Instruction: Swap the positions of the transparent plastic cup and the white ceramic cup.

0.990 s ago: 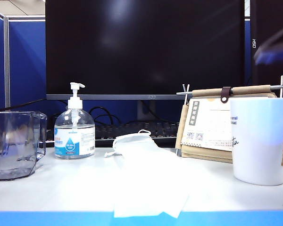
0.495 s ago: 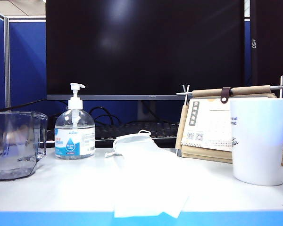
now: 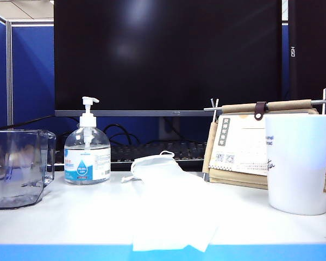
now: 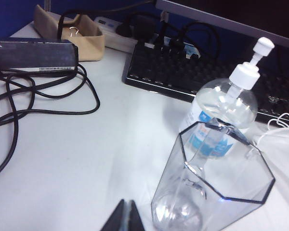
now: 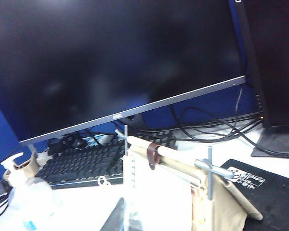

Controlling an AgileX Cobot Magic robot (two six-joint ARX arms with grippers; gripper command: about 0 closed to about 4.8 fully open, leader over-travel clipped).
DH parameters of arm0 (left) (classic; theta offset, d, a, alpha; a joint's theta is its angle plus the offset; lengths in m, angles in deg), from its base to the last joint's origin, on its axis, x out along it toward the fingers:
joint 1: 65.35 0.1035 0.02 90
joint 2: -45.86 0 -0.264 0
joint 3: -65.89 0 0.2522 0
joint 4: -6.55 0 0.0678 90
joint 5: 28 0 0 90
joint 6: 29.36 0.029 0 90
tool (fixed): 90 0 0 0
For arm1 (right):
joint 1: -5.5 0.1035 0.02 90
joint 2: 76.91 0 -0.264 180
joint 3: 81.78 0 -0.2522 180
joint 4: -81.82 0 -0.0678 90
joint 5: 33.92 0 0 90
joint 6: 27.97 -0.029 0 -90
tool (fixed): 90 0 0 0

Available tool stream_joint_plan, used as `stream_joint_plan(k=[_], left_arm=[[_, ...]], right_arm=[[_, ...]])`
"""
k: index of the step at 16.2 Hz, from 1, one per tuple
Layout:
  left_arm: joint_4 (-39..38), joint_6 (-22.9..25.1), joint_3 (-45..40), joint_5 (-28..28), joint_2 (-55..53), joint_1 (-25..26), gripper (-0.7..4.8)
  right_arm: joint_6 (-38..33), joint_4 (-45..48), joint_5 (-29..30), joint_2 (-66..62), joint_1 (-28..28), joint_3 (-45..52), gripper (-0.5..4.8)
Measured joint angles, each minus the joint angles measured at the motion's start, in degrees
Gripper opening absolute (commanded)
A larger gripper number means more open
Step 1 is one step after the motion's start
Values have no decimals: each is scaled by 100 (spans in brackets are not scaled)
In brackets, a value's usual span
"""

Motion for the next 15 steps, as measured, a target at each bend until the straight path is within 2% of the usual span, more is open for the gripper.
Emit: stream_joint_plan(k=[3,7,15], left_arm=[[-2,2,0,20,-2,164,0],[-2,0,0,4,0,1189,0],[0,2,0,-22,-2,1209,0]], right_arm=[[0,0,0,0,4,0,-5],[0,0,-2,0,4,0,-5],[0,0,0,0,7,0,-5]])
